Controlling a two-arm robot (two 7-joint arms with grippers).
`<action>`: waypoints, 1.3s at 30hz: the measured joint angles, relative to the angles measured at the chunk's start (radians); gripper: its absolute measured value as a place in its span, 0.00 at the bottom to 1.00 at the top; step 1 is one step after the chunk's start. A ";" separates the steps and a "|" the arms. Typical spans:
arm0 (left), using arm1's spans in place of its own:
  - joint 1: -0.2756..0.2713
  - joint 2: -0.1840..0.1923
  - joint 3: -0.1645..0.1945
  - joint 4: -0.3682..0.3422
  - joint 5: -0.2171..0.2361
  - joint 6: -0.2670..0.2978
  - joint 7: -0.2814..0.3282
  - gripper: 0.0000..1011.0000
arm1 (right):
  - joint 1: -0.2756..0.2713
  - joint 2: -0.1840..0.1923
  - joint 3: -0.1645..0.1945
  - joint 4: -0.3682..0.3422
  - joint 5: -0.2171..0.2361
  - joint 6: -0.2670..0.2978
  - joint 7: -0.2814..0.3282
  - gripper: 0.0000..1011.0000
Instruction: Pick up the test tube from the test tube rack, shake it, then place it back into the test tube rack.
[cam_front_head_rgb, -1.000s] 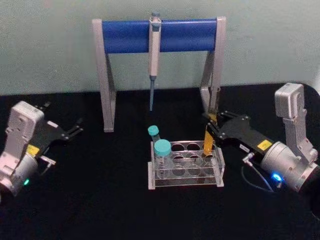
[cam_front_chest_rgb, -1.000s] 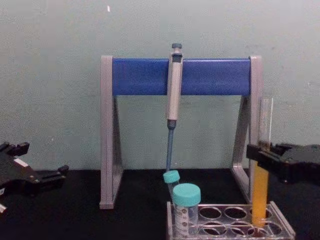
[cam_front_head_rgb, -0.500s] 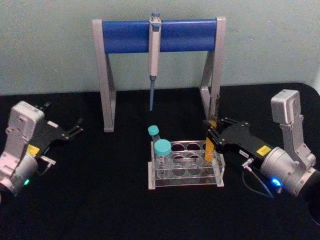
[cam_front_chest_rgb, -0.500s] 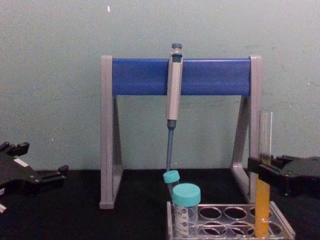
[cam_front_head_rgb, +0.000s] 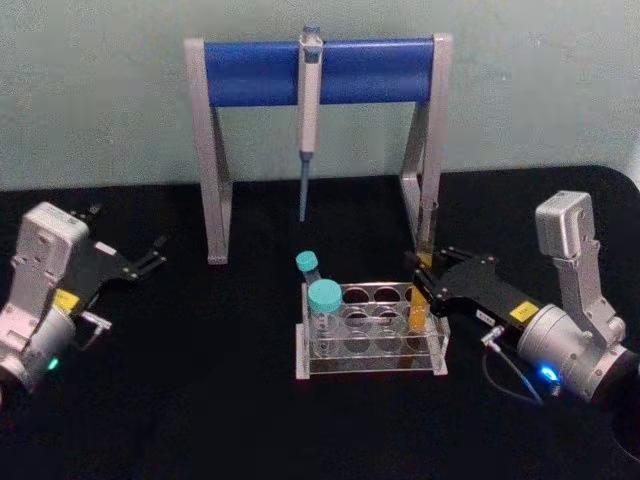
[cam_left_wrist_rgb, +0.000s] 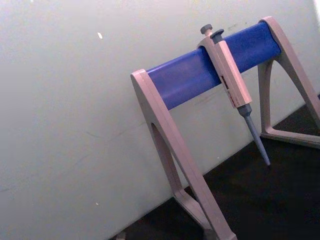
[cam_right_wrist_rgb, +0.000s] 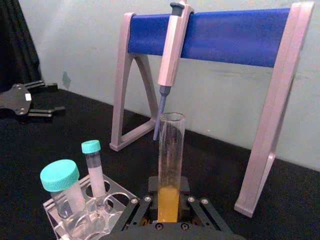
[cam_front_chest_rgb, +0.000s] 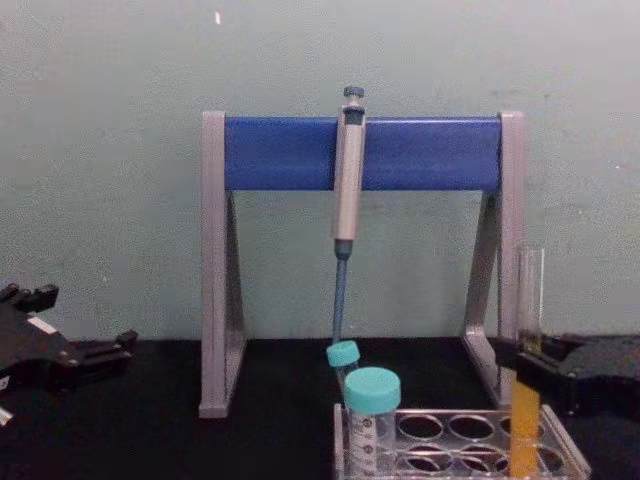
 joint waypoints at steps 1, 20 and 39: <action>0.000 0.000 0.000 0.000 0.000 0.000 0.000 0.99 | 0.000 0.000 0.000 0.001 -0.001 0.000 0.000 0.23; 0.000 0.000 0.000 0.000 0.000 0.000 0.000 0.99 | -0.001 -0.004 -0.002 0.009 -0.020 0.004 -0.008 0.23; 0.000 0.000 0.000 0.000 0.000 0.000 0.000 0.99 | -0.001 -0.003 -0.002 0.009 -0.019 0.006 -0.007 0.65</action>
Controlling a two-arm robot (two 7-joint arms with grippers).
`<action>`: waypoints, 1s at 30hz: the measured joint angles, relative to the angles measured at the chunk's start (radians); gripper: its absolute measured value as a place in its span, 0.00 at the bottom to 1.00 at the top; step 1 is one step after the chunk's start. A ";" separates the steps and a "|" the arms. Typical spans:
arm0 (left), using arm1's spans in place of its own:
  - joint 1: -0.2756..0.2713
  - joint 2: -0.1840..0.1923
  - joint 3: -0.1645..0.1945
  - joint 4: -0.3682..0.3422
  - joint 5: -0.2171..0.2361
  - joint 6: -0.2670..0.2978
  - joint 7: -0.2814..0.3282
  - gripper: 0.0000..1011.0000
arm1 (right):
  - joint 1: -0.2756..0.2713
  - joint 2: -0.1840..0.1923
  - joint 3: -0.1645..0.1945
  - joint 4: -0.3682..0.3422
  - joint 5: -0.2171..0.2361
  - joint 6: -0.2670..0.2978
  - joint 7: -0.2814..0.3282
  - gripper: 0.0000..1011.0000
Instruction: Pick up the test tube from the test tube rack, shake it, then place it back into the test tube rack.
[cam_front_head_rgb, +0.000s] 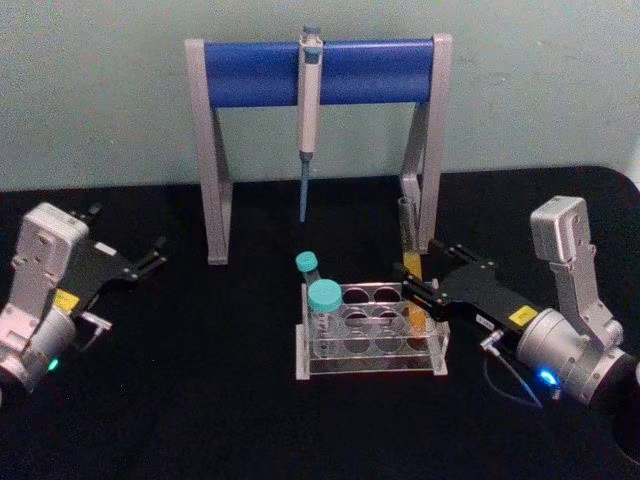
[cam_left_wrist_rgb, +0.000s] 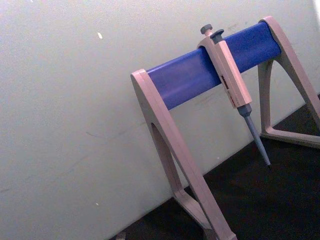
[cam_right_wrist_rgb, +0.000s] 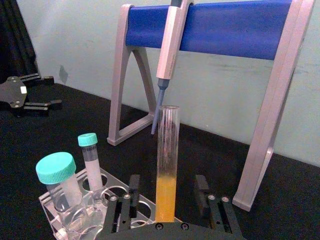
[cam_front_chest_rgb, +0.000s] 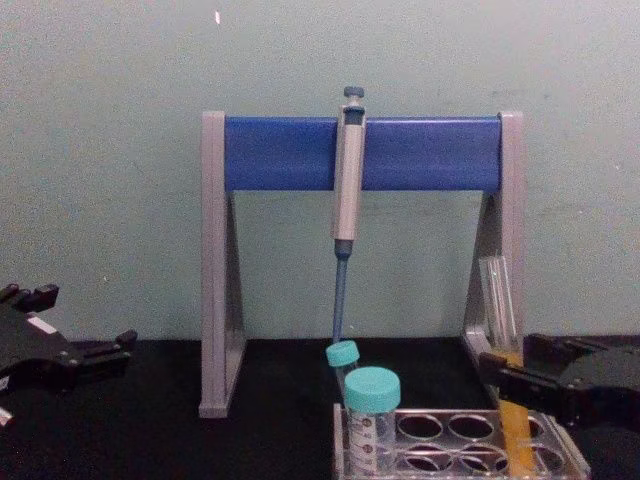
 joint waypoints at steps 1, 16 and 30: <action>0.000 0.000 0.000 0.000 0.000 0.000 0.000 0.99 | 0.000 0.000 0.000 0.000 0.000 0.000 0.000 0.69; 0.000 0.000 0.000 0.000 0.000 0.000 0.000 0.99 | 0.000 0.000 0.000 0.000 0.001 -0.001 0.001 0.99; 0.000 0.000 0.000 0.000 0.000 0.000 0.000 0.99 | -0.127 0.055 0.059 -0.130 -0.018 -0.038 -0.034 0.99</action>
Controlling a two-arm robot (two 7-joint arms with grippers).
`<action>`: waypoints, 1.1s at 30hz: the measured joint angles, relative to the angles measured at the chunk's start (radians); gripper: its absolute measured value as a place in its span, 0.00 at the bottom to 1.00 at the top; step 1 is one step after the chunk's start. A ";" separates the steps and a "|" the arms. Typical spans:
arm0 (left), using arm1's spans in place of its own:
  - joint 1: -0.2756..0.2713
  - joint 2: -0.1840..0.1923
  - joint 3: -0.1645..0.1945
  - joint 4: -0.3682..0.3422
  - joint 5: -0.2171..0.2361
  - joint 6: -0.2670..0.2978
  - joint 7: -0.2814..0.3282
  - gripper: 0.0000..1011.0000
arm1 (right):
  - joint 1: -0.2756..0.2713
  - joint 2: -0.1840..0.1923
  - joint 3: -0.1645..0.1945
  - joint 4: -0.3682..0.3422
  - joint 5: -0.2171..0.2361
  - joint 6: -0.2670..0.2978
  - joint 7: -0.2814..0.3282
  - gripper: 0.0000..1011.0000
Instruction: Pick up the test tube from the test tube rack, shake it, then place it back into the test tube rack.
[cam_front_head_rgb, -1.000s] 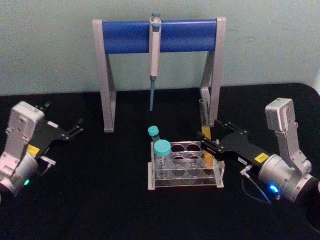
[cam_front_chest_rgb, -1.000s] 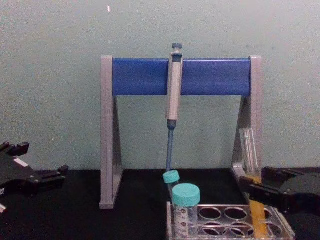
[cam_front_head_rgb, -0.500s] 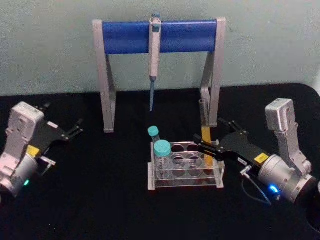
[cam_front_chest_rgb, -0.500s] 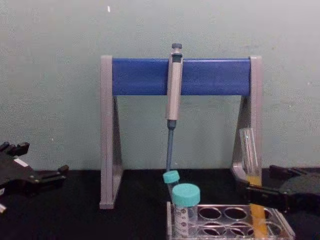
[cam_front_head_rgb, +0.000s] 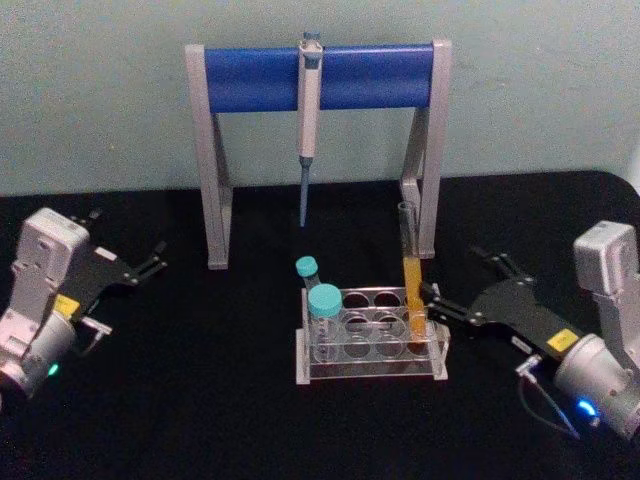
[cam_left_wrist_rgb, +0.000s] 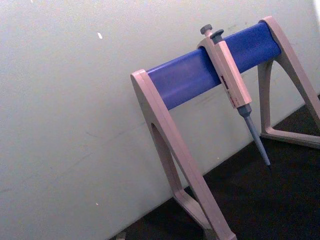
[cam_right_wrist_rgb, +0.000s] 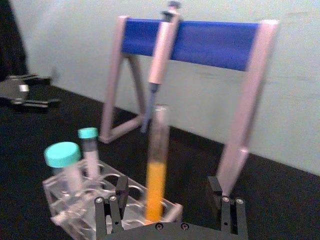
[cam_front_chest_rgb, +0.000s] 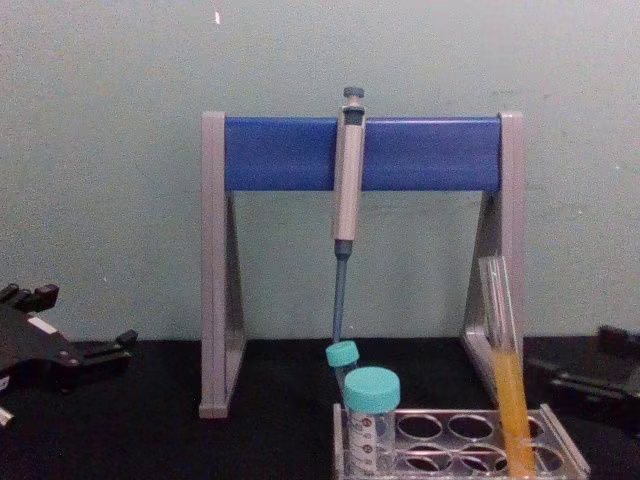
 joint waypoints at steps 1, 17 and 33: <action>0.000 0.000 0.000 0.000 0.000 0.000 0.000 0.99 | -0.018 -0.002 0.015 -0.011 -0.008 -0.004 -0.023 0.99; 0.000 0.000 0.000 0.000 0.000 0.000 0.000 0.99 | -0.051 -0.100 0.082 0.046 -0.126 -0.019 -0.207 0.99; 0.000 0.000 0.000 0.000 0.000 0.000 0.000 0.99 | -0.027 -0.136 0.087 0.105 -0.162 0.005 -0.204 0.99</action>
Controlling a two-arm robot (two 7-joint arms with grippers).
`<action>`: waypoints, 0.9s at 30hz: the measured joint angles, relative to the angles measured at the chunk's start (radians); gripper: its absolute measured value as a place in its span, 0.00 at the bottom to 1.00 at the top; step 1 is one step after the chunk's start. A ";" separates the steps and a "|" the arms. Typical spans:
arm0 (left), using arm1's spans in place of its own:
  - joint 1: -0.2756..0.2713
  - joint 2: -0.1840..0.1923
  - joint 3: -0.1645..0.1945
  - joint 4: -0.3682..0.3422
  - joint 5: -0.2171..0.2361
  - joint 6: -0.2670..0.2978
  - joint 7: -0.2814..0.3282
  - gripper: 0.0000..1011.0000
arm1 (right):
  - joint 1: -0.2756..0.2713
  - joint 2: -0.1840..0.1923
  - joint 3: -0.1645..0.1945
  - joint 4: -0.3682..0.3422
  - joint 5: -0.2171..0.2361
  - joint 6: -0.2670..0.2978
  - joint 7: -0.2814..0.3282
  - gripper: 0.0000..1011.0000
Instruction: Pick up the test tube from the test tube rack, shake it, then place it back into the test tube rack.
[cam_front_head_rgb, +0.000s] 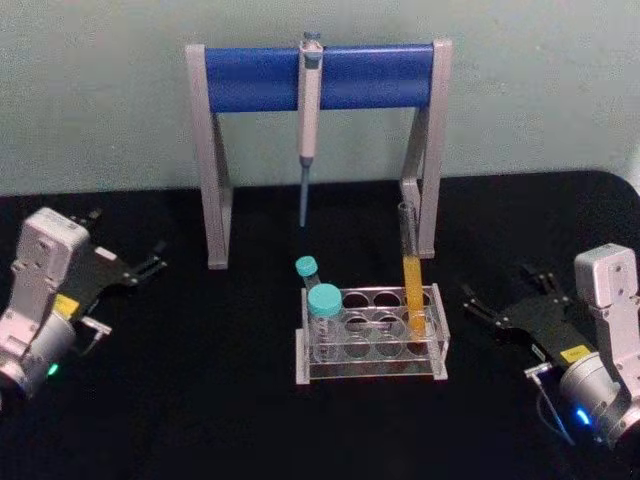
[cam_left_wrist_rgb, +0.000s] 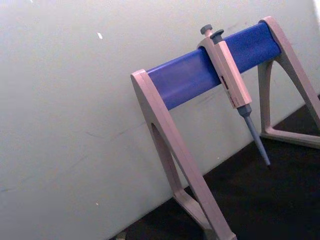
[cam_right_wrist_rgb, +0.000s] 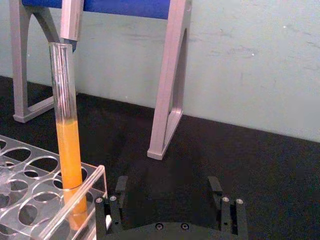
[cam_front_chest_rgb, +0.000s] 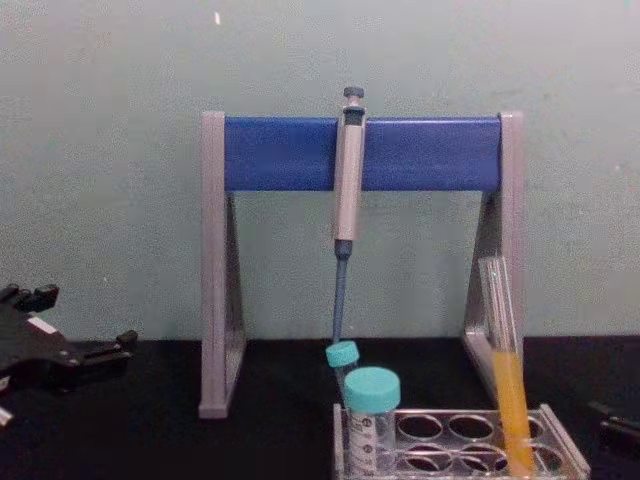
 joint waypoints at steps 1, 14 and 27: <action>0.000 0.000 0.000 0.000 0.000 0.000 0.000 0.99 | 0.000 0.000 0.000 0.000 0.000 0.000 0.000 0.99; 0.000 0.000 0.000 0.000 0.000 0.000 0.000 0.99 | -0.002 0.002 -0.001 -0.004 0.001 -0.001 0.000 0.99; 0.000 0.000 0.000 0.000 0.000 0.000 0.000 0.99 | -0.002 0.003 -0.001 -0.005 0.003 -0.002 0.000 0.99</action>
